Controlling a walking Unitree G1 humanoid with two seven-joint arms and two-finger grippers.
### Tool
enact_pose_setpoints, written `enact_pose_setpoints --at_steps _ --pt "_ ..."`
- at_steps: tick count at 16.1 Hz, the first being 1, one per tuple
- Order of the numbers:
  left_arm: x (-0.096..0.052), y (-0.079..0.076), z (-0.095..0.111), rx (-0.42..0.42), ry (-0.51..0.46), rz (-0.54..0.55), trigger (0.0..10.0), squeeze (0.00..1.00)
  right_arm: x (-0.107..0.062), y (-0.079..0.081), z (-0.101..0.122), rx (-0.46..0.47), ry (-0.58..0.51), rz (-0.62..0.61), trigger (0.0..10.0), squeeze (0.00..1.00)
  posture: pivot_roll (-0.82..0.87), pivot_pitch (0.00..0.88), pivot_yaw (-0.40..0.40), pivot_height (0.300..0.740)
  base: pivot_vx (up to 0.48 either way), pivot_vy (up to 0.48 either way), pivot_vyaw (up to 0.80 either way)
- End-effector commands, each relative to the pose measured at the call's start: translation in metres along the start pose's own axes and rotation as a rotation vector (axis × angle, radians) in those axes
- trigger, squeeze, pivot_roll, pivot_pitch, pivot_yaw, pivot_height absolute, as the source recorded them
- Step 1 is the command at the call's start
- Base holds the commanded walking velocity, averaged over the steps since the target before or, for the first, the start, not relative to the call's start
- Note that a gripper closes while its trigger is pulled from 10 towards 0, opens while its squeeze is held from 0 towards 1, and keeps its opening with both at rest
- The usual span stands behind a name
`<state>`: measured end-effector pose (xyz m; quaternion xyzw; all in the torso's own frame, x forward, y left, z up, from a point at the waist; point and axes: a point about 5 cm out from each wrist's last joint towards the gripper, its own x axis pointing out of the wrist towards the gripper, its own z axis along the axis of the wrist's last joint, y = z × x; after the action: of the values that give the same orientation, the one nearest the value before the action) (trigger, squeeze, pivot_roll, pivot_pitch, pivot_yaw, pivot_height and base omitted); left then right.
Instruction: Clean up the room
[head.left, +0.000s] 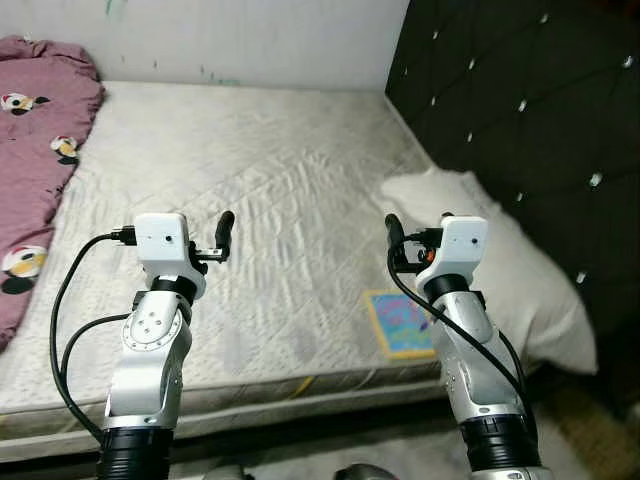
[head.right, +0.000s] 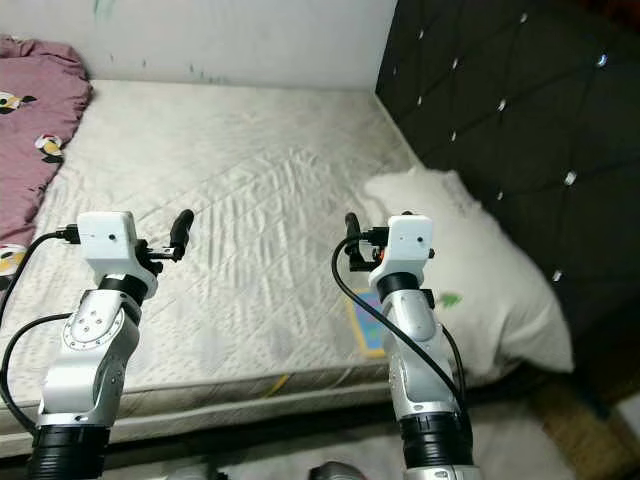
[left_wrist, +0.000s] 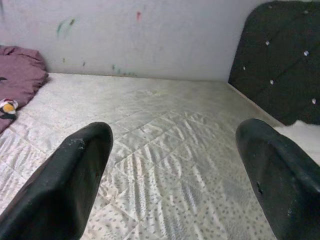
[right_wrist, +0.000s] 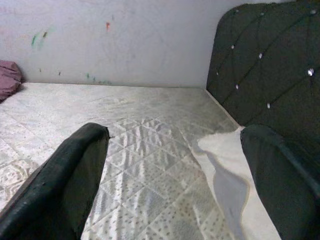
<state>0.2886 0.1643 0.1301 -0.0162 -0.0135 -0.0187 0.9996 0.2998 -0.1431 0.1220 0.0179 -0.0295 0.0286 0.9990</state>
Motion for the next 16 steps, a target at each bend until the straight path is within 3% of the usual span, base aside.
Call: enact_pose_setpoints --at_steps 1,5,7,16 --pt "0.002 -0.0084 0.0027 -0.001 -0.007 -0.035 10.0 0.0 -0.0012 -0.0101 0.0007 -0.011 0.0 -0.028 10.0 0.0 0.01 0.0 -0.078 0.74 0.0 0.48 0.0" --pt "0.0037 -0.0087 0.004 0.001 -0.01 -0.039 10.0 0.0 -0.0015 -0.0087 0.0007 -0.011 -0.003 -0.024 10.0 0.0 0.01 0.0 -0.074 0.74 0.0 0.48 0.0" --pt "0.0037 -0.0097 0.0038 0.0 -0.01 -0.039 10.0 0.0 -0.0016 -0.0087 0.0006 -0.013 -0.005 -0.02 10.0 0.0 0.01 0.0 -0.074 0.74 0.0 0.48 0.68" --pt "0.0043 -0.0108 0.0037 -0.003 -0.011 -0.036 10.0 0.0 -0.0002 -0.0085 0.0004 -0.014 -0.002 -0.015 10.0 0.0 0.01 0.0 -0.08 0.74 0.0 0.48 0.0"
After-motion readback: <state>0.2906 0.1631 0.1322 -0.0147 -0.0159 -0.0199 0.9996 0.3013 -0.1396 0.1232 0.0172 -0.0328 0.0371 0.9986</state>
